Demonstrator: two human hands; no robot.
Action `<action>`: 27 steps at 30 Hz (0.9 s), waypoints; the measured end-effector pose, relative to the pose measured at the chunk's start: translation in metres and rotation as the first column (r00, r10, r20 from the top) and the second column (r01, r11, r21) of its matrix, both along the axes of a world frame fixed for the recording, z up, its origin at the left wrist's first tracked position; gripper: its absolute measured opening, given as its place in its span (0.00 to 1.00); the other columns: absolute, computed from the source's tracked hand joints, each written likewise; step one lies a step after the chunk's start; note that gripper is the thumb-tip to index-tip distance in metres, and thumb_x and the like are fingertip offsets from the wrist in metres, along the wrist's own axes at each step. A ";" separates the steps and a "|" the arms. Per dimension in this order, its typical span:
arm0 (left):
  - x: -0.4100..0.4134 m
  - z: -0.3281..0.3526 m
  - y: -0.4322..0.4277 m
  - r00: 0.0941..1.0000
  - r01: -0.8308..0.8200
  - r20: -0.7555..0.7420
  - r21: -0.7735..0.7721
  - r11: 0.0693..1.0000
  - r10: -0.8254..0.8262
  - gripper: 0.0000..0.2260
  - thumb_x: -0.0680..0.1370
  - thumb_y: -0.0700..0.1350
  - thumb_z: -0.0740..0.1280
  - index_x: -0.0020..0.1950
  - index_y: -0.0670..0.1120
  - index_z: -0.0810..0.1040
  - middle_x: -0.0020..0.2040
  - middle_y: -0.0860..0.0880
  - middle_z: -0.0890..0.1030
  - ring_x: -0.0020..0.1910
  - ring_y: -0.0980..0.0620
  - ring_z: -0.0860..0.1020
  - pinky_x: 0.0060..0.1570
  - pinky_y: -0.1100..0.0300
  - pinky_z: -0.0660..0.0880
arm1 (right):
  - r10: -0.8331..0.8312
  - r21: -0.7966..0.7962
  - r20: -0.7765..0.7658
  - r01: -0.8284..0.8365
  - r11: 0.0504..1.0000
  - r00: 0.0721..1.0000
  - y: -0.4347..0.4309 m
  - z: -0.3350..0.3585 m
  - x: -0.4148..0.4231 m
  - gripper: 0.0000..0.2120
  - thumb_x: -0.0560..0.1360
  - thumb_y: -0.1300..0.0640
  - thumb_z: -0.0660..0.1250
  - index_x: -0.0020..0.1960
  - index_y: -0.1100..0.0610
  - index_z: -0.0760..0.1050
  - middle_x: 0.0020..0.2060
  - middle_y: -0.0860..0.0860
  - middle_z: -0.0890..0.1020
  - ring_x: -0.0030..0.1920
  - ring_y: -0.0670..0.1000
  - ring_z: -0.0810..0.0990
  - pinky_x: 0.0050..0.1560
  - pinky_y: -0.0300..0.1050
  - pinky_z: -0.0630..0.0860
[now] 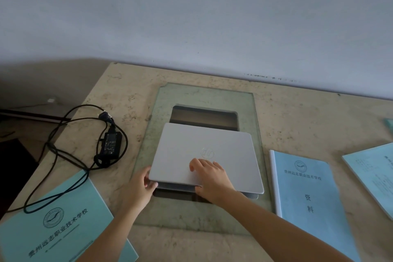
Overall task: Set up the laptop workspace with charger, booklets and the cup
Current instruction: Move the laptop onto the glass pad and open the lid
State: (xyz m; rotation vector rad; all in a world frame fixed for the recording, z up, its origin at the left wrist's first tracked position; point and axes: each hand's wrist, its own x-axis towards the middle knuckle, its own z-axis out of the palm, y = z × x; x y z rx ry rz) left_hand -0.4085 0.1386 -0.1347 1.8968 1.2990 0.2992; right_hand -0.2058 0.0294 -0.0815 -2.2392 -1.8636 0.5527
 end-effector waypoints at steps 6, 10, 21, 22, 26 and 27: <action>0.005 0.003 0.008 0.982 0.092 -0.159 -0.066 0.994 -0.102 0.20 0.77 0.44 0.66 0.68 0.45 0.68 0.59 0.47 0.75 0.53 0.49 0.76 0.48 0.62 0.72 | 0.038 -0.044 0.033 -0.037 0.998 0.999 0.008 0.024 0.007 0.22 0.70 0.54 0.70 0.53 0.45 0.59 0.48 0.51 0.80 0.40 0.52 0.73 0.45 0.44 0.67; 0.008 0.005 0.022 0.927 0.185 -0.303 -0.140 0.973 -0.220 0.23 0.78 0.45 0.63 0.72 0.45 0.63 0.63 0.44 0.72 0.58 0.45 0.74 0.55 0.56 0.72 | 0.034 -0.070 0.016 -0.033 0.997 0.999 0.015 0.042 0.013 0.21 0.72 0.55 0.69 0.54 0.44 0.58 0.48 0.52 0.79 0.39 0.53 0.77 0.43 0.47 0.78; 0.024 0.025 0.025 0.857 0.244 -0.444 -0.103 0.964 -0.264 0.38 0.75 0.44 0.69 0.77 0.54 0.48 0.44 0.49 0.76 0.29 0.59 0.69 0.27 0.69 0.65 | -0.064 0.208 0.049 0.052 0.977 0.997 0.067 0.120 0.065 0.15 0.73 0.58 0.68 0.50 0.47 0.63 0.46 0.46 0.83 0.40 0.49 0.83 0.40 0.50 0.82; 0.025 0.027 0.025 0.840 0.253 -0.472 -0.094 0.963 -0.267 0.39 0.75 0.46 0.68 0.77 0.55 0.45 0.49 0.47 0.78 0.30 0.59 0.69 0.27 0.69 0.65 | -0.088 0.235 0.044 0.075 0.969 0.995 0.071 0.124 0.070 0.14 0.74 0.57 0.69 0.49 0.47 0.64 0.45 0.45 0.83 0.41 0.49 0.83 0.40 0.49 0.82; 0.027 0.028 0.026 0.791 0.303 -0.538 -0.070 0.950 -0.292 0.42 0.75 0.48 0.67 0.76 0.56 0.39 0.52 0.48 0.77 0.30 0.59 0.70 0.27 0.69 0.65 | -0.192 0.345 0.021 0.173 0.923 0.981 0.090 0.134 0.087 0.12 0.73 0.53 0.71 0.47 0.50 0.67 0.43 0.45 0.84 0.41 0.48 0.82 0.39 0.45 0.79; 0.028 0.028 0.028 0.777 0.315 -0.551 -0.078 0.946 -0.304 0.42 0.75 0.48 0.67 0.76 0.56 0.38 0.53 0.48 0.77 0.31 0.59 0.71 0.29 0.68 0.67 | -0.217 0.358 0.007 0.200 0.912 0.976 0.095 0.135 0.091 0.11 0.73 0.53 0.71 0.47 0.50 0.69 0.43 0.44 0.84 0.41 0.47 0.82 0.37 0.43 0.77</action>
